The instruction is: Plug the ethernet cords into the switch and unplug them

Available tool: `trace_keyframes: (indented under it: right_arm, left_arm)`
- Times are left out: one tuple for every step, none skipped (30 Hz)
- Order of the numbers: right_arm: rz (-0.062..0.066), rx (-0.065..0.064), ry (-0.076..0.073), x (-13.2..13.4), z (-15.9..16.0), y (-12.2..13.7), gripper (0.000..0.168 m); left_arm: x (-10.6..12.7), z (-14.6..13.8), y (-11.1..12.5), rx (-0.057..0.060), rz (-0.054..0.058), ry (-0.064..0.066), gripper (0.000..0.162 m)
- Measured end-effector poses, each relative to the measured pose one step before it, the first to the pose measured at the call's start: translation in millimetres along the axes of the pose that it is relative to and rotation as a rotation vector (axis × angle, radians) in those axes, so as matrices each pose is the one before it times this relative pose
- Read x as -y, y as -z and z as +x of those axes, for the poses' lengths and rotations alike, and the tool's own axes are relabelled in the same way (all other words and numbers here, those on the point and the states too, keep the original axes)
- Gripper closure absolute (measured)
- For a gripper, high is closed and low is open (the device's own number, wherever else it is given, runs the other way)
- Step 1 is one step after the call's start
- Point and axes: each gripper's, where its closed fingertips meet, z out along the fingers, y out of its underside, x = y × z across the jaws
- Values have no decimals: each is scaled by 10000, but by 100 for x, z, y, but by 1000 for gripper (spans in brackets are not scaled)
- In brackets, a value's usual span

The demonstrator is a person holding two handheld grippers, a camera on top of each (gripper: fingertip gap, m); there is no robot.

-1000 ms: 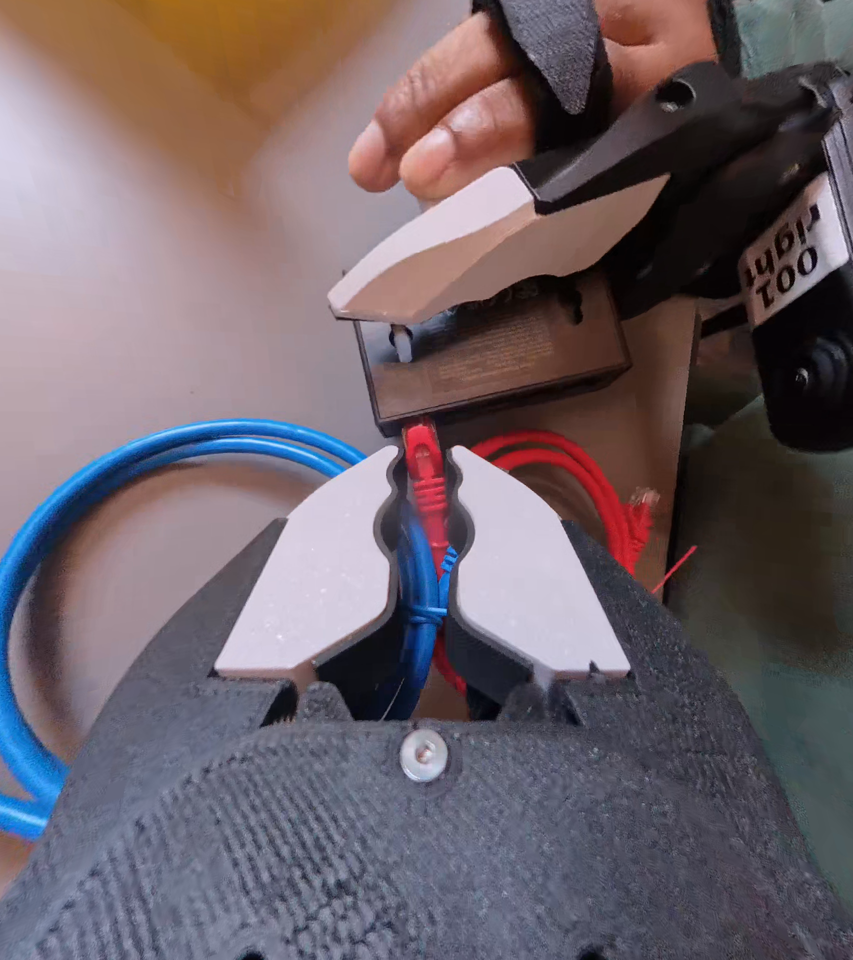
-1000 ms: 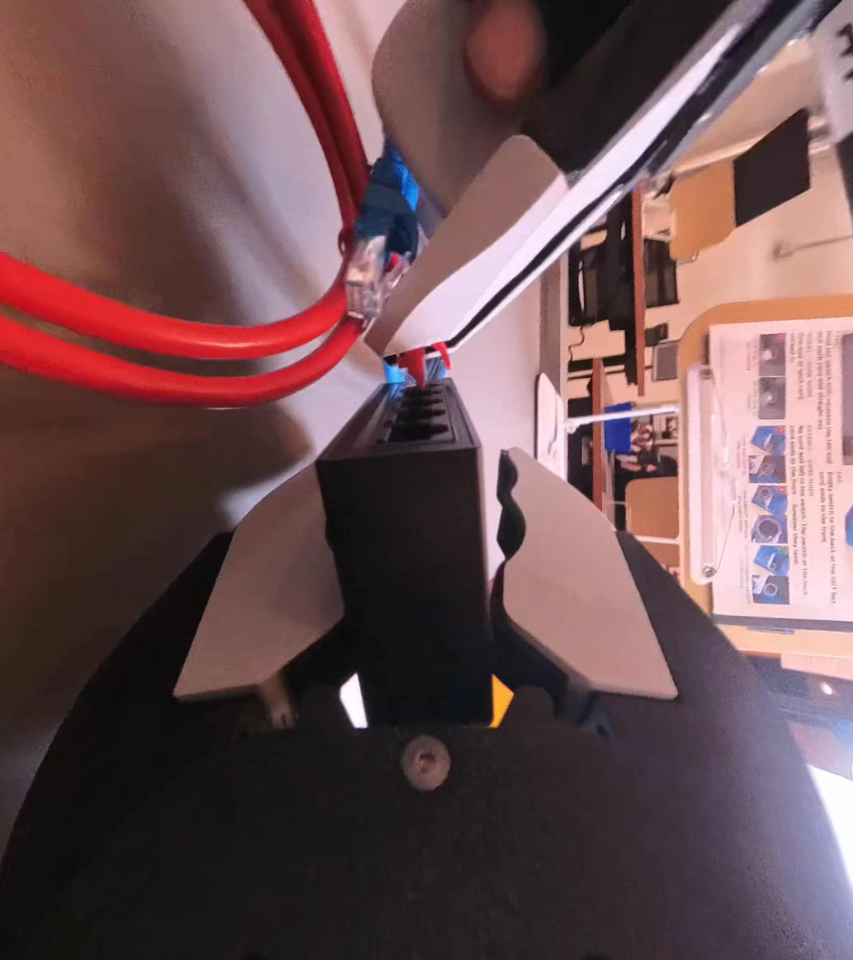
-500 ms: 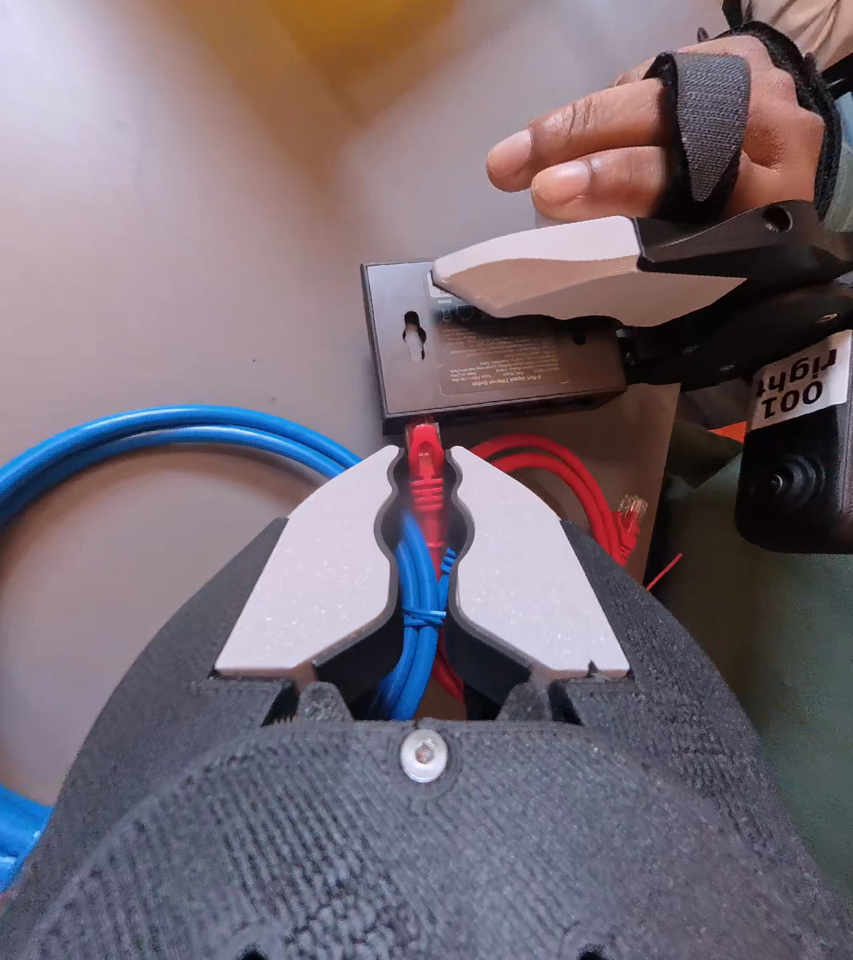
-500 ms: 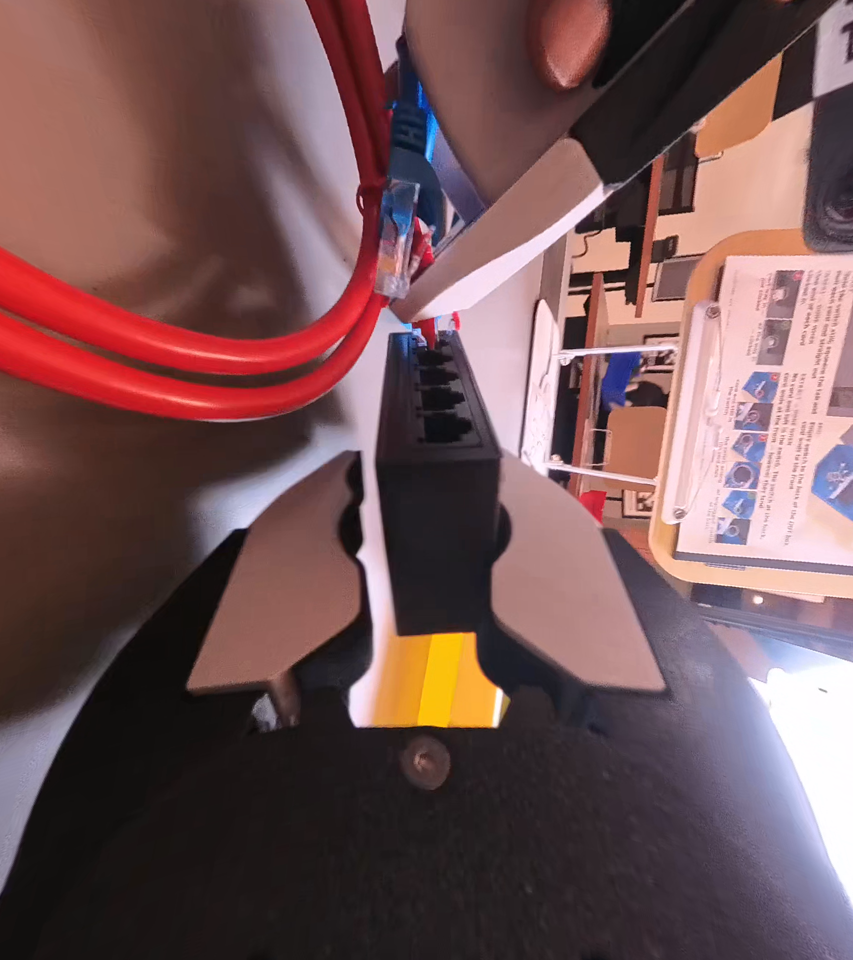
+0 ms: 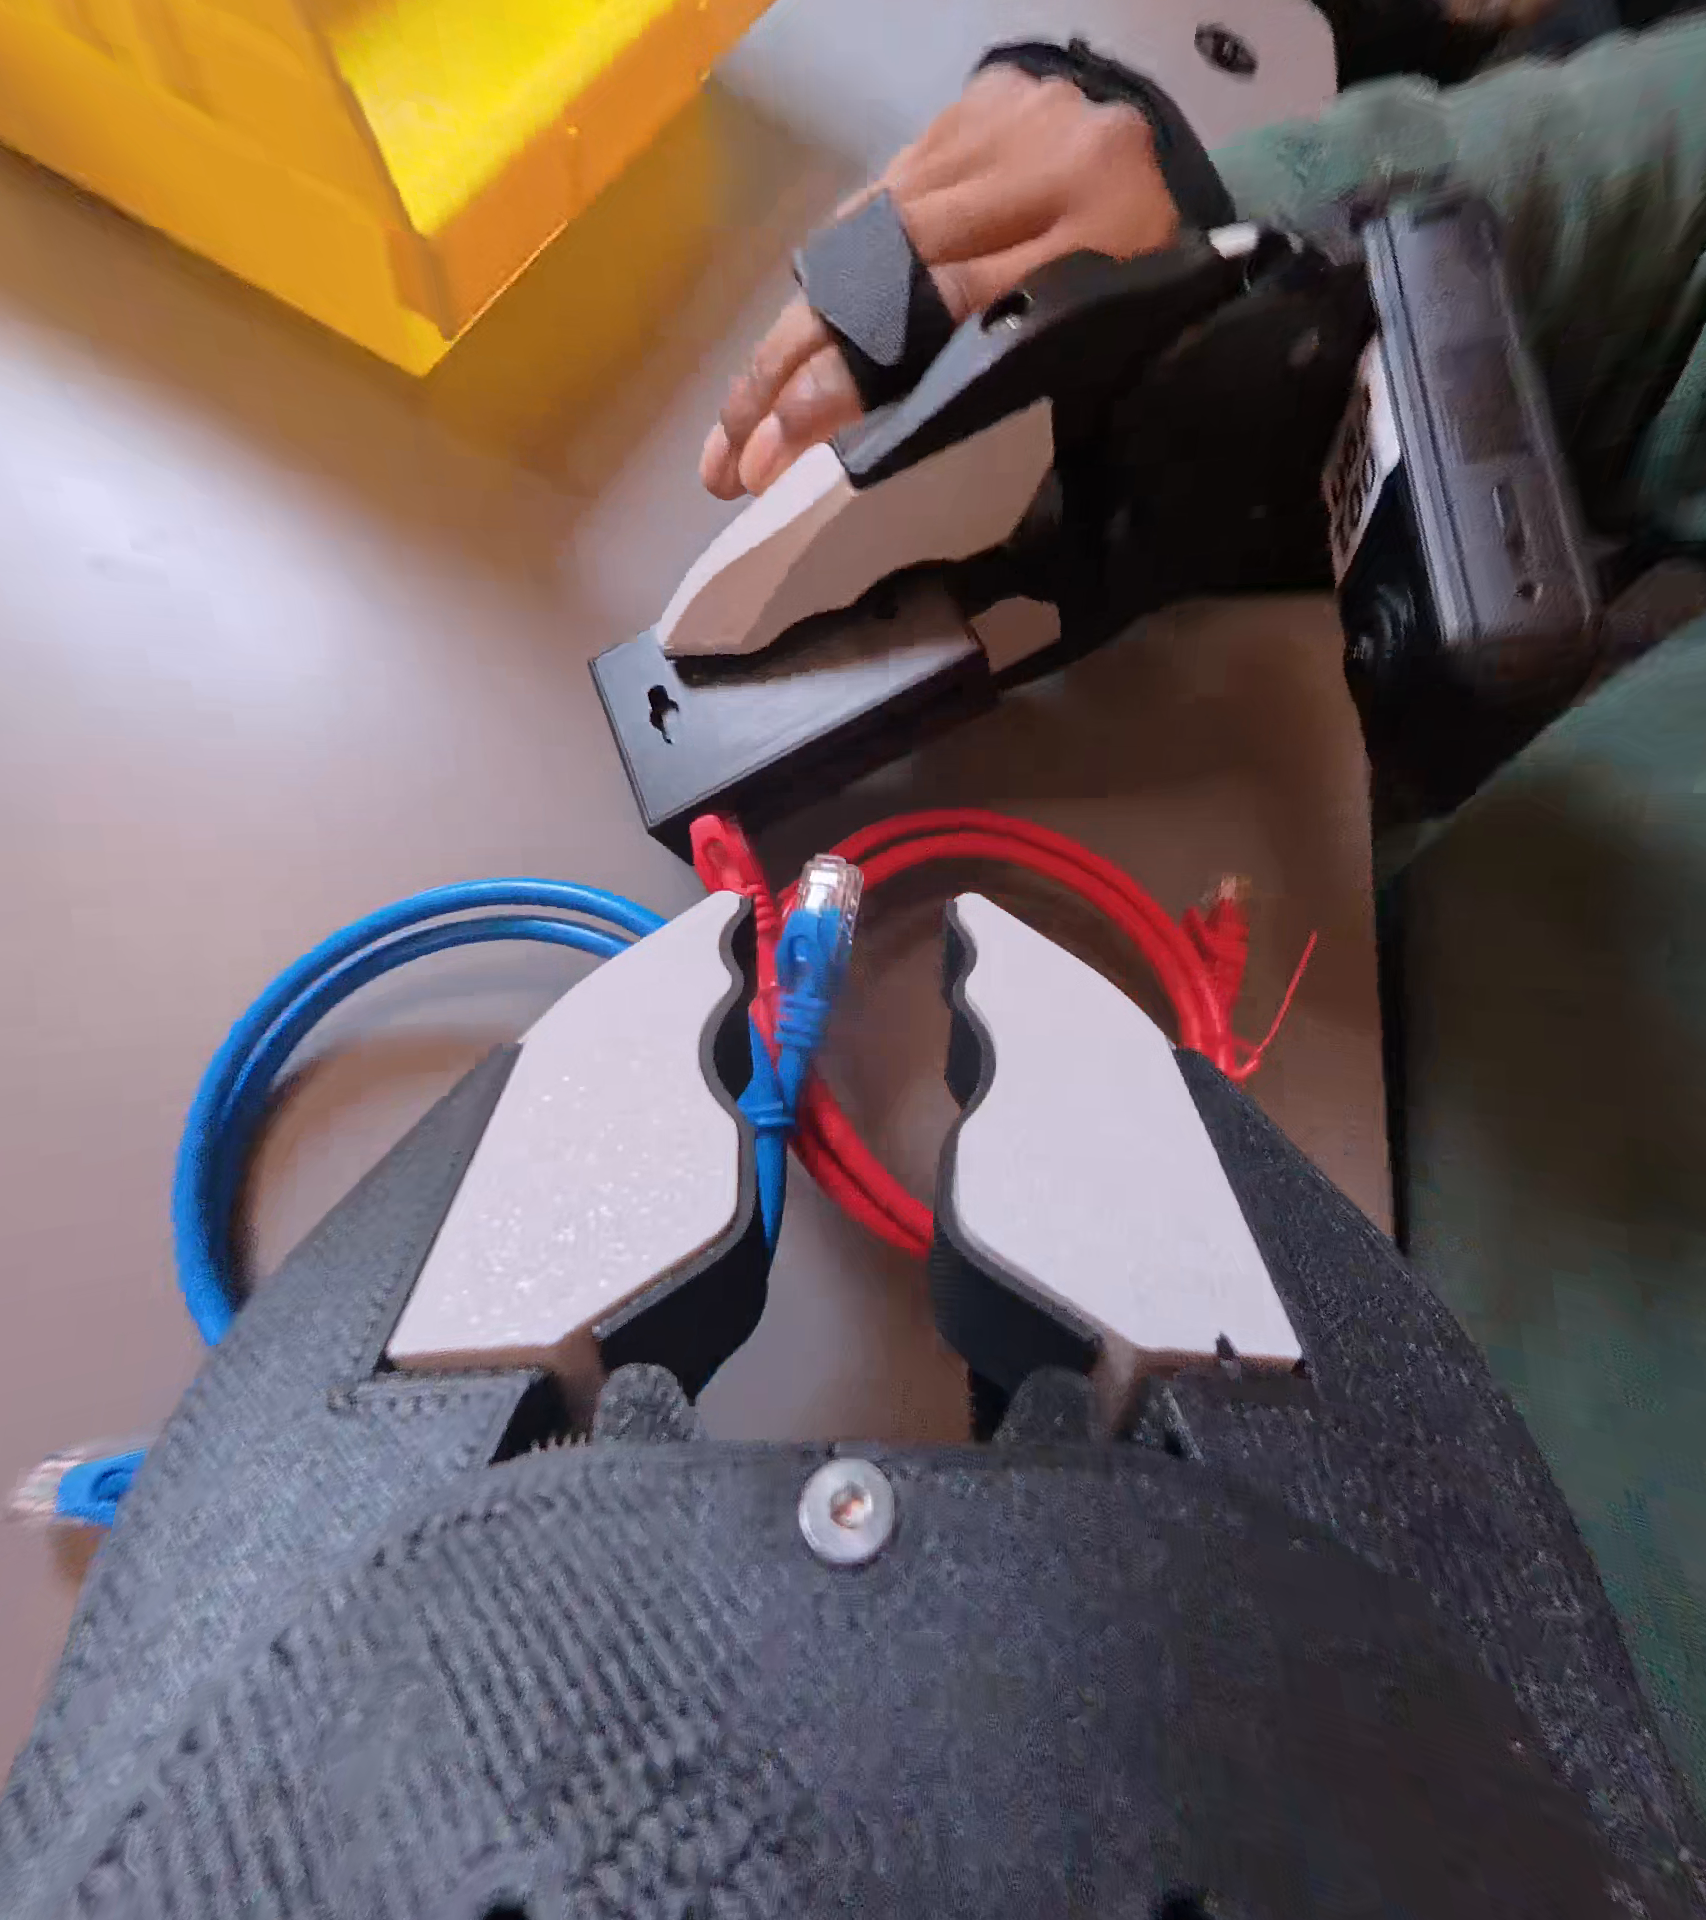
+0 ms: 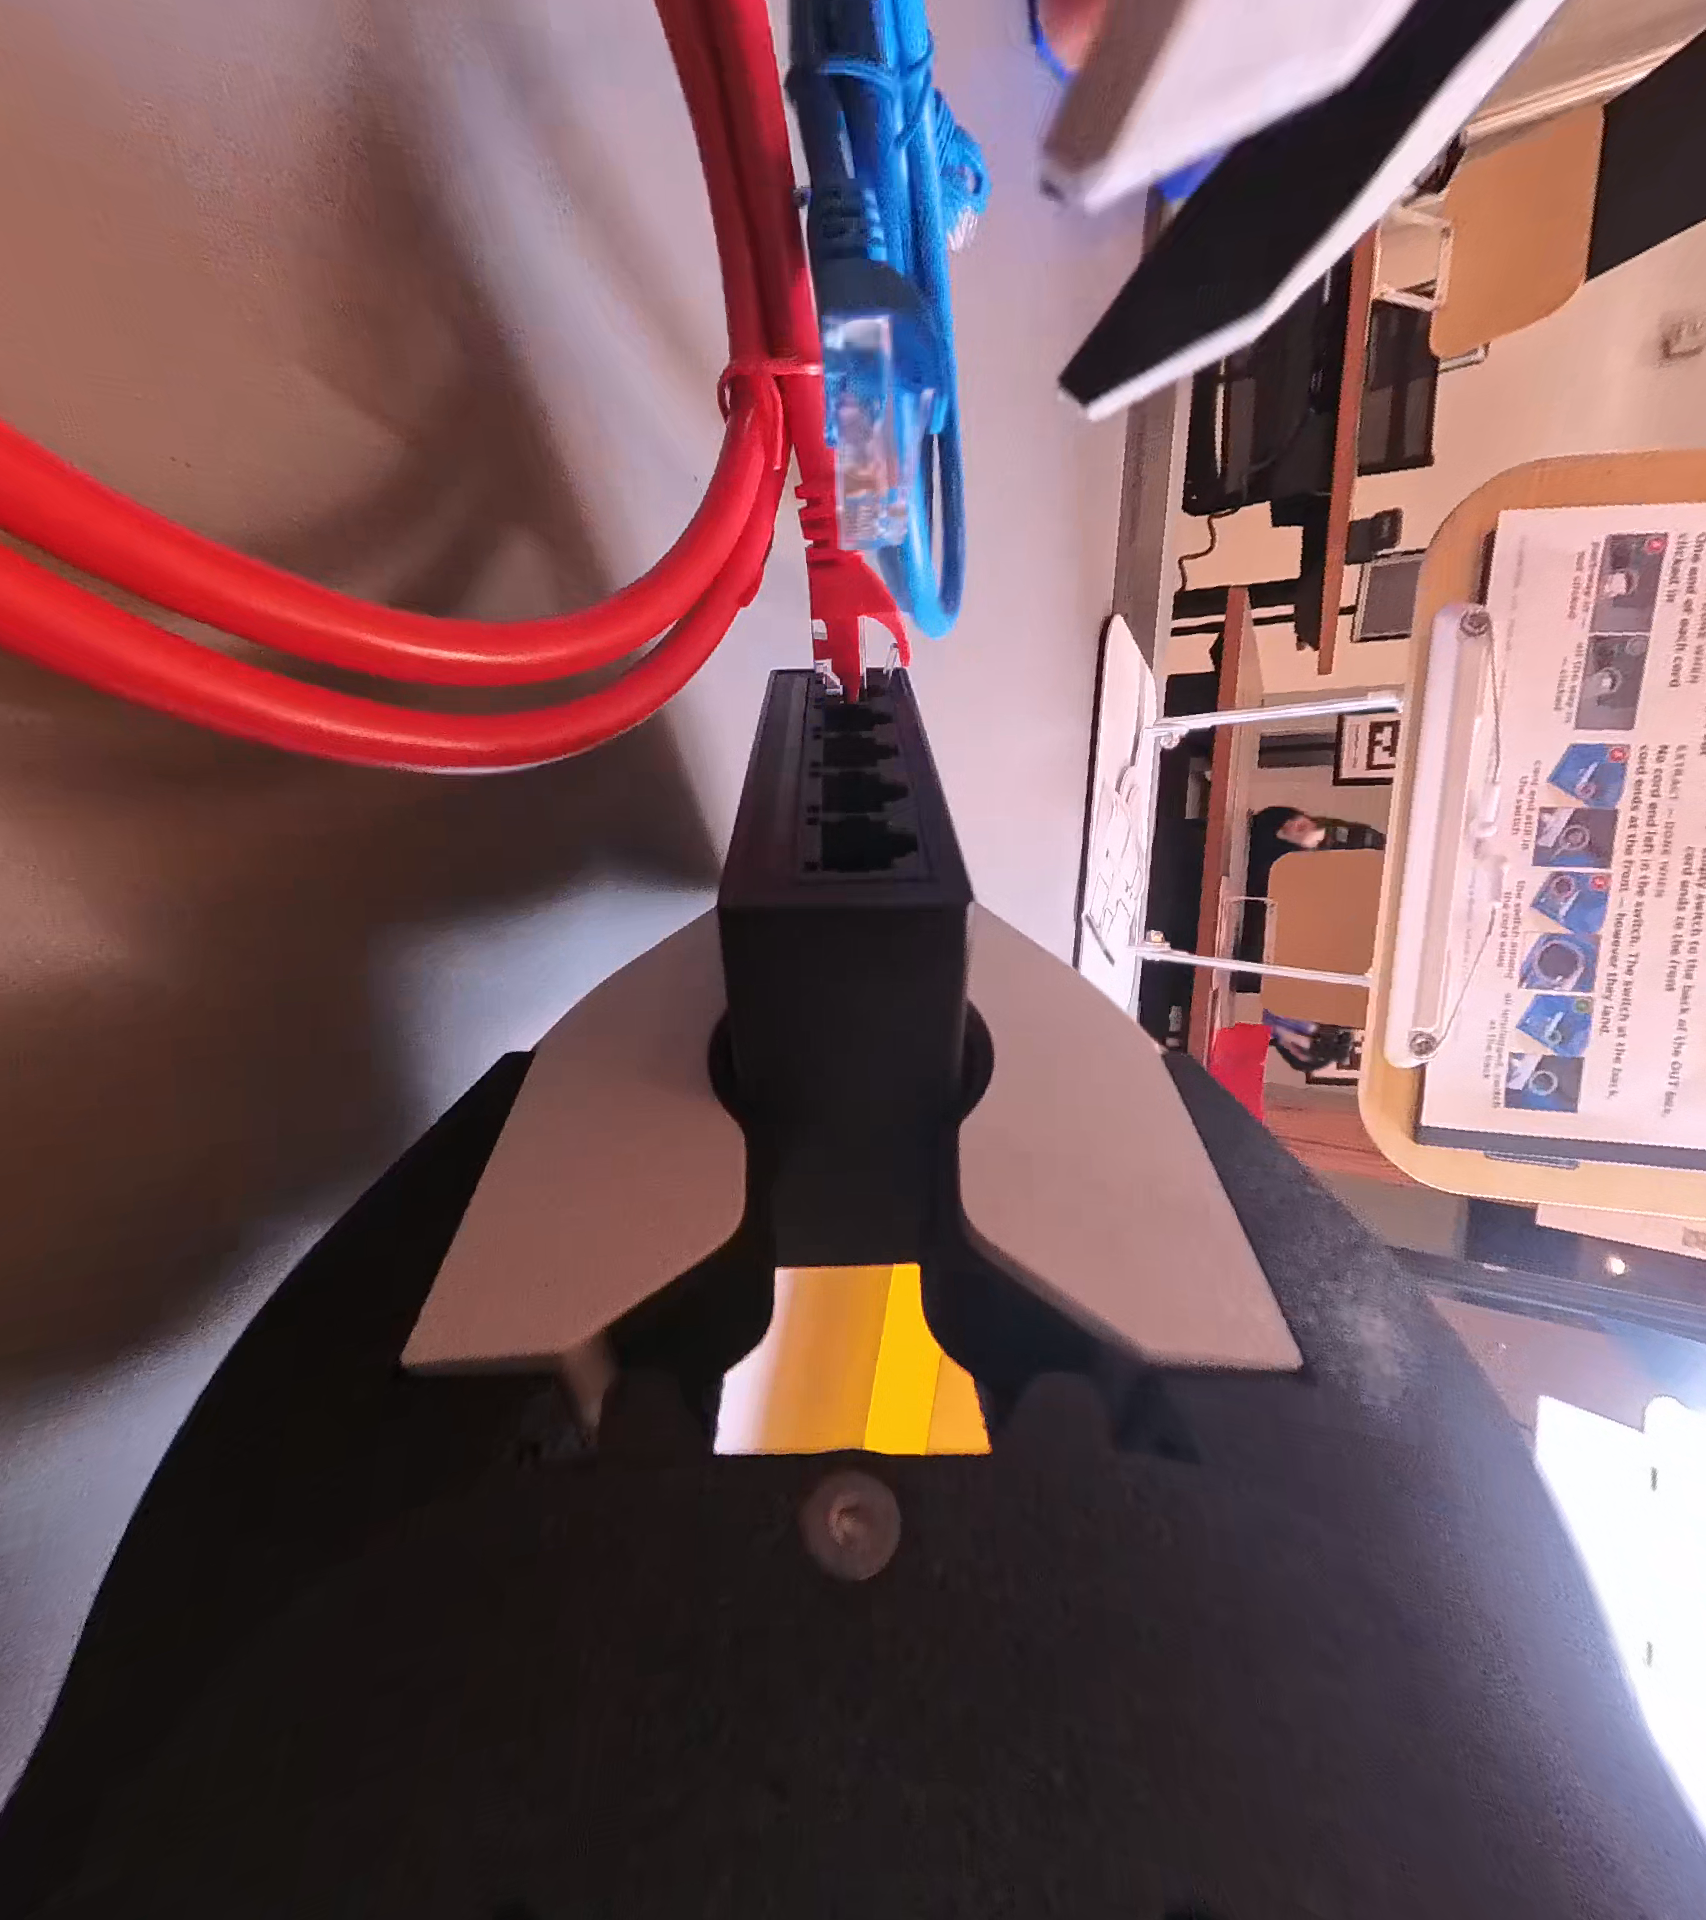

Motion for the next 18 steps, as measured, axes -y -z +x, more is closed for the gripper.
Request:
trace_keyframes:
  right_arm:
    - [-36,-16,29,-49,75,-38,138]
    - [-51,19,-3,-16,0,-60,138]
    - [-4,8,28,35,-19,-49,139]
    - [0,2,39,42,-49,-27,138]
    - [-6,16,13,23,-62,2,138]
    - [12,0,-2,12,-33,32,138]
    - [41,14,-10,33,-25,46,138]
    - [-30,66,56,-52,-135,1,138]
    - [-21,44,62,-44,-193,-51,138]
    - [30,76,-4,37,-209,-34,138]
    - [-11,37,-27,-6,-68,-15,138]
    - [-72,-20,-5,-117,59,-7,138]
    - [-63,-24,-29,-144,96,-5,138]
    - [-50,-6,-24,-95,54,-27,138]
    - [-65,-31,28,-51,38,-53,138]
    - [-102,-36,-7,-5,11,-107,138]
    - [-103,-26,-23,58,-9,-136,138]
    - [-80,-73,-19,121,64,-138,138]
  left_arm:
    - [-375,103,-89,295,-283,-572,128]
    - [-649,96,-340,238,-466,-489,128]
    - [-590,-376,-383,488,-466,-400,128]
    - [-377,-407,-351,433,-317,-377,128]
    - [-354,50,-341,54,-260,-312,129]
    - [-412,371,-373,-222,-224,-242,132]
    - [-412,91,-436,-95,-188,-212,135]
    - [-246,-250,-363,117,-67,-221,138]
    - [-161,-175,-164,58,-35,-88,141]
    - [-111,126,1,-174,-87,188,144]
    - [-4,50,108,-120,3,213,146]
    - [132,43,183,-118,138,196,147]
    - [196,137,189,-229,156,391,146]
    - [413,-87,255,-117,242,571,146]
    - [521,-194,288,-53,256,631,147]
    - [333,-224,230,-13,70,625,147]
    - [195,-397,81,198,-94,474,147]
    - [-43,-242,-143,209,-306,169,147]
